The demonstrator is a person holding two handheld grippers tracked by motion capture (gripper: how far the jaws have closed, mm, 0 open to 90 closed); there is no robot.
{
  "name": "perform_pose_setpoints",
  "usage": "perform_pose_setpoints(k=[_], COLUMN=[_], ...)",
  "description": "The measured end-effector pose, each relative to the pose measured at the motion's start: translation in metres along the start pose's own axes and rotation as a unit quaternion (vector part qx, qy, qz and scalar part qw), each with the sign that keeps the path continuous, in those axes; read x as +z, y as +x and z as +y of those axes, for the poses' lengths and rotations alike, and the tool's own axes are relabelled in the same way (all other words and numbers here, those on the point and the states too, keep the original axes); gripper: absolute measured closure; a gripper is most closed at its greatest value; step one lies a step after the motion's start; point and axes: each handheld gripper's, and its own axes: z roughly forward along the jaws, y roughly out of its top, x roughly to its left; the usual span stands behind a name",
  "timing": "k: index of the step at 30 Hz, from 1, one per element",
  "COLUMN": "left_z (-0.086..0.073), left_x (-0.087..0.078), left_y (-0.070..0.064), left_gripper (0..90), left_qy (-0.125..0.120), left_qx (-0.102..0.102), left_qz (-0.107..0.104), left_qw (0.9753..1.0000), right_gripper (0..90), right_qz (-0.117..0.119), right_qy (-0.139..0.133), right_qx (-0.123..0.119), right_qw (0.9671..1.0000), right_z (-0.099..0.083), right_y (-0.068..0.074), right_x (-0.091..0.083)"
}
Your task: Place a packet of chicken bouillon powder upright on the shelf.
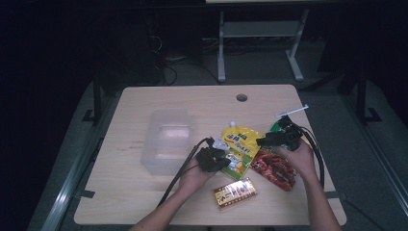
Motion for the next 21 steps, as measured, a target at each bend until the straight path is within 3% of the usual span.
perform_pose_setpoints(k=[4, 11, 21], left_z=[0.0, 0.0, 0.001], left_x=[0.004, 0.008, 0.01], left_y=[-0.001, -0.006, -0.005], left_gripper=[89.6, 88.8, 89.0], left_qy=[0.011, 0.011, 0.017], left_qx=[-0.003, 0.012, 0.01], left_qz=[0.008, 0.017, 0.014], left_qw=[0.9999, 0.9997, 0.9997], right_gripper=[34.7, 35.5, 37.8], right_qz=[-0.015, -0.019, -0.024], right_qy=[-0.003, 0.005, 0.003], right_qx=[0.015, 0.027, 0.052], right_qw=[0.9998, 0.9995, 0.9984], right_z=[-0.001, -0.002, -0.007], right_y=[-0.004, -0.007, -0.016], right_x=[0.003, 0.007, 0.018])
